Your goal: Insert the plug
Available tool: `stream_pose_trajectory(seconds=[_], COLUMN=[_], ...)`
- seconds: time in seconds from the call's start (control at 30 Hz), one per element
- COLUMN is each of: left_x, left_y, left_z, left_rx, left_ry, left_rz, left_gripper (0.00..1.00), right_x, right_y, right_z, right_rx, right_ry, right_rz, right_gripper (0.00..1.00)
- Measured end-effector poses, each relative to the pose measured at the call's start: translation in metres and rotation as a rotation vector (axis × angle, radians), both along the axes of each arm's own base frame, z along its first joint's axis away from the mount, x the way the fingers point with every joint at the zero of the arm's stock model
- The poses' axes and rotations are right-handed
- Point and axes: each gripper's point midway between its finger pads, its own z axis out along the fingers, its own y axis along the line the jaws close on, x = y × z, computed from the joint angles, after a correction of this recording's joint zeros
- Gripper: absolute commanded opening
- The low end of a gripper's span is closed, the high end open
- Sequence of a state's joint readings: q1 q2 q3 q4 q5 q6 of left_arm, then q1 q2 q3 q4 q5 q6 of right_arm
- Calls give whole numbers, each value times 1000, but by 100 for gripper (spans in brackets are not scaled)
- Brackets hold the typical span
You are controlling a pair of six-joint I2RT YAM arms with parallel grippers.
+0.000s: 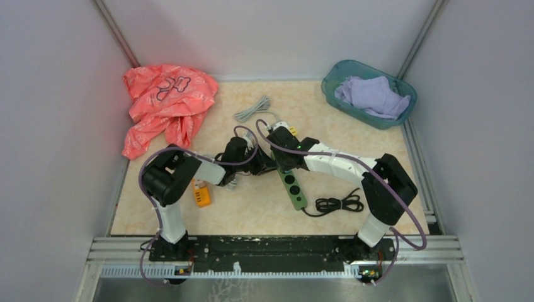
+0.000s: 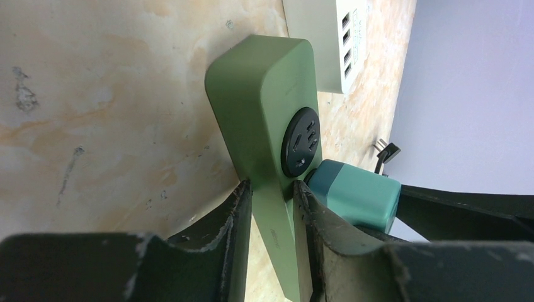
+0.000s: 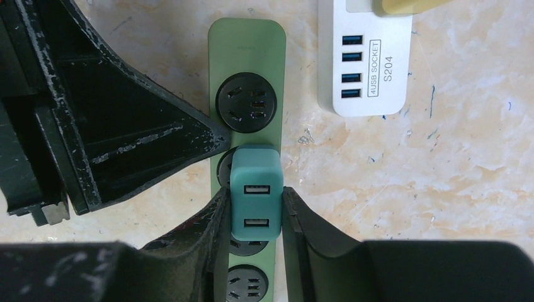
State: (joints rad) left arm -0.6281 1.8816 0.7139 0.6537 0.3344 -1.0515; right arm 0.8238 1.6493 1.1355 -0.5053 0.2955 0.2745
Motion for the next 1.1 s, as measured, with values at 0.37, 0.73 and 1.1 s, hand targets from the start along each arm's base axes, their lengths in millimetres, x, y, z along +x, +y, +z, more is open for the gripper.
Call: stream_pose_trajectory(seconds=[0.37, 0.73, 1.1], left_x=[-1, 5, 10], left_y=[2, 30, 81], left_z=[2, 30, 64], left_rx=[30, 171, 383], left_ry=[-12, -120, -281], left_rz=[11, 76, 175], left_gripper=[52, 62, 69], right_x=[-31, -72, -96], right_y=[-11, -43, -38], right_z=[10, -15, -41], right_rx=[54, 79, 93], right_ry=[-11, 31, 81], right_rz=[21, -1, 11], right_gripper=[58, 67, 60])
